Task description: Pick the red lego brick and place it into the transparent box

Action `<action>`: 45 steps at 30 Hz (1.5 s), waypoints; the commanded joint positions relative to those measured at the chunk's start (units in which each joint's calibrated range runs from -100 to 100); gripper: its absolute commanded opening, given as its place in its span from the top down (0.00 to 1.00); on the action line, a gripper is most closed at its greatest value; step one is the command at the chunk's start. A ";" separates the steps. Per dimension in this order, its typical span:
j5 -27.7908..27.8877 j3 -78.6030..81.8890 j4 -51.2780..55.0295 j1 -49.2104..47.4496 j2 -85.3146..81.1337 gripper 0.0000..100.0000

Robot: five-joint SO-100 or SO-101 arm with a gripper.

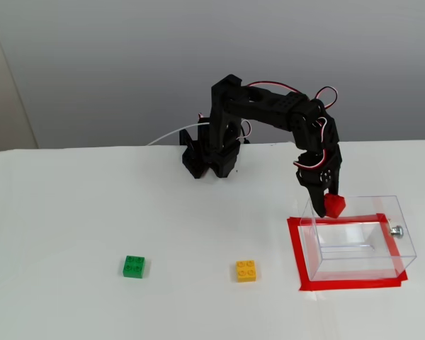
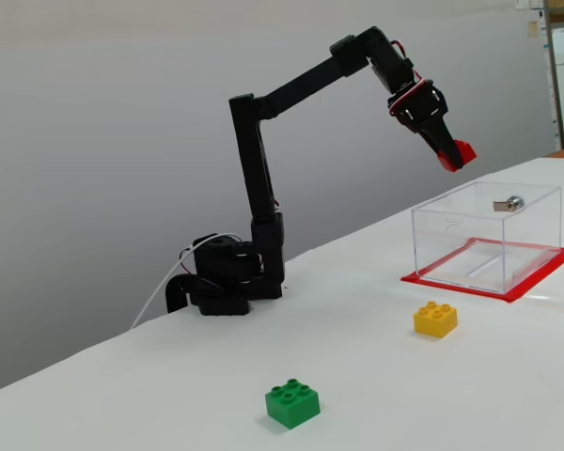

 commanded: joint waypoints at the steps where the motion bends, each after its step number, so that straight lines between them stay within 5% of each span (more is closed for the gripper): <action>1: -0.11 -2.23 -4.06 -1.90 1.18 0.93; 24: -0.16 -1.78 -17.73 -8.70 10.93 0.93; 39: -0.16 -2.23 -17.81 -11.22 12.72 0.92; 45: -0.22 -1.78 -17.20 -11.37 12.72 0.77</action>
